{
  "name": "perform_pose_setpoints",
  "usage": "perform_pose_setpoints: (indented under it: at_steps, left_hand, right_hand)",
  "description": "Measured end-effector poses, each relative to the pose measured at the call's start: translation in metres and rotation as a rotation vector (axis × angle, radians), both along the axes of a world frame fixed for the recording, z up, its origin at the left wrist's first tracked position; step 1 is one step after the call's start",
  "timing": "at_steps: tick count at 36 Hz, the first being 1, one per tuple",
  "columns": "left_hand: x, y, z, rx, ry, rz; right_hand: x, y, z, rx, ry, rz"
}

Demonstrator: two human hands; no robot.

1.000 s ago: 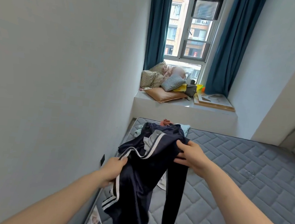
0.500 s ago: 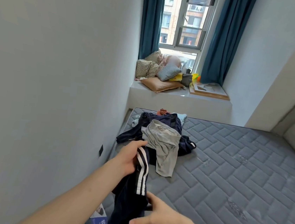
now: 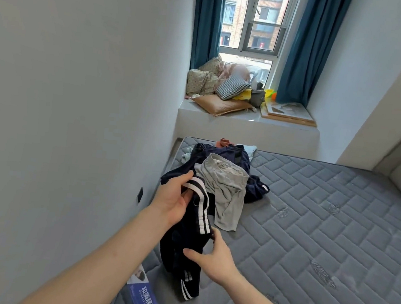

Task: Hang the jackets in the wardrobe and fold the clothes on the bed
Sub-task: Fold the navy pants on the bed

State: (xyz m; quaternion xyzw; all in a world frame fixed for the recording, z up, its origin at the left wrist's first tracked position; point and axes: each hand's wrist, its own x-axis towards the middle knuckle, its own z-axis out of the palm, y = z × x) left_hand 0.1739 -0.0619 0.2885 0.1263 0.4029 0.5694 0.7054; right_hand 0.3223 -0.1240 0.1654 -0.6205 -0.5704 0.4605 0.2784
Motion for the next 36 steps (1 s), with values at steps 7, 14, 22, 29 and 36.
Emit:
perform_pose_setpoints:
  at_steps: [7,14,22,29,36]
  left_hand:
    - [-0.022,0.0,0.006,0.054,-0.011,0.048]
    - [-0.095,-0.007,-0.055,-0.178,0.535,0.18]
    - [-0.075,-0.06,-0.112,0.046,1.151,-0.308]
    - [-0.01,-0.092,-0.122,0.329,1.278,-0.757]
    - [0.014,-0.086,-0.134,0.325,1.462,-0.54]
  right_hand:
    - [-0.018,0.004,-0.008,0.065,0.091,-0.133]
    - [0.02,0.01,0.016,0.136,0.105,-0.102]
    - [0.034,0.026,0.052,0.013,-0.165,0.183]
    - [0.03,0.027,0.065,-0.103,-0.134,0.222]
    - [0.045,0.021,0.07,-0.184,-0.123,0.201]
